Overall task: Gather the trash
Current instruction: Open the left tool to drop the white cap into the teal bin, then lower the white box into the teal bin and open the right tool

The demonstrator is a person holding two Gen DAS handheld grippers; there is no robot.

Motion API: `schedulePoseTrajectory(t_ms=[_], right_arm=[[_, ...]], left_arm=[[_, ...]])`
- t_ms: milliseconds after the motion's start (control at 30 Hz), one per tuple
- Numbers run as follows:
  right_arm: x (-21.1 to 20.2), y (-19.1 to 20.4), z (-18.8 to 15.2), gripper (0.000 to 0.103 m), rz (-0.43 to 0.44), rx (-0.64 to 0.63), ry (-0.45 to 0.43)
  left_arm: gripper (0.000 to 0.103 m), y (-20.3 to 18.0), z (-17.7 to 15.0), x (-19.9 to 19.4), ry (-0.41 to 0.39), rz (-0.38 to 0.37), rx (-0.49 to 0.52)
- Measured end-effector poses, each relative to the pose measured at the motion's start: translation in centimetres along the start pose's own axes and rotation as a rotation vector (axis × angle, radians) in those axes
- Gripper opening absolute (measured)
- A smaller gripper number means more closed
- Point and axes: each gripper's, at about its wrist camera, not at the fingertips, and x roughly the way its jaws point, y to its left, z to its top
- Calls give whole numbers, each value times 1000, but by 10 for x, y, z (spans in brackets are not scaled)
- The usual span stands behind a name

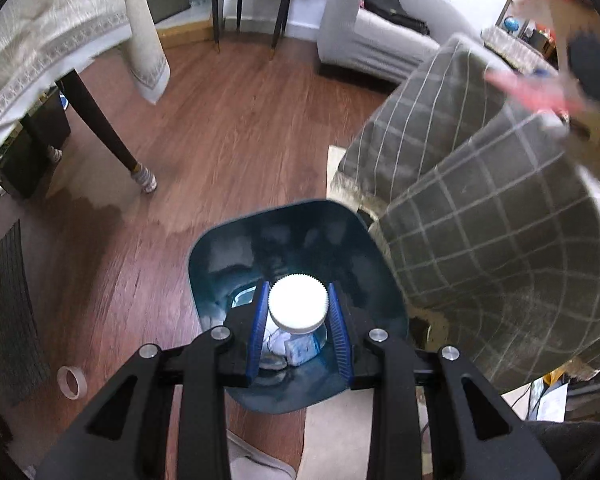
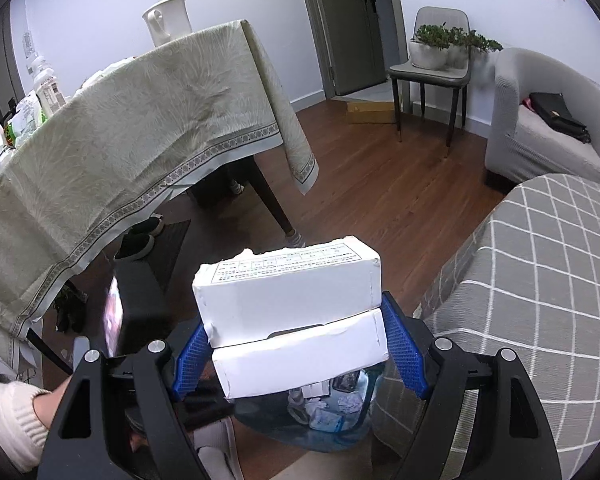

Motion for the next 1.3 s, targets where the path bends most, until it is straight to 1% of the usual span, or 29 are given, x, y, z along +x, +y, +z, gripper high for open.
schedulePoseTrajectory(t_ms=[233, 433, 467, 500, 533, 600, 800, 900, 1000, 1167, 1200, 1300], right_arm=[[14, 3, -1, 79, -9, 9, 30], [25, 5, -3, 79, -25, 7, 62], [28, 5, -4, 79, -27, 10, 69], [31, 4, -4, 79, -30, 12, 74], [33, 4, -5, 79, -32, 14, 81], [39, 3, -6, 79, -34, 18, 95], [60, 4, -14, 79, -34, 15, 147], [70, 5, -19, 79, -42, 12, 175], [80, 8, -27, 79, -49, -1, 207], [97, 9, -41, 79, -55, -14, 265], [103, 9, -45, 79, -55, -14, 283], [116, 8, -56, 79, -58, -15, 326]], left_arm=[[32, 5, -18, 27, 77, 0, 8], [33, 12, -25, 39, 115, 0, -5], [36, 13, -25, 41, 120, 1, -6], [44, 13, -26, 41, 122, 4, -7], [47, 16, -27, 40, 118, 9, -12], [48, 20, -28, 39, 117, 13, -18], [53, 32, -21, 22, 76, 29, -38], [53, 39, -15, 6, 33, 36, -63], [53, 48, -7, -16, -26, 46, -96], [48, 58, 2, -49, -103, 42, -139], [44, 58, 4, -53, -116, 41, -141], [38, 56, 8, -66, -147, 36, -139]])
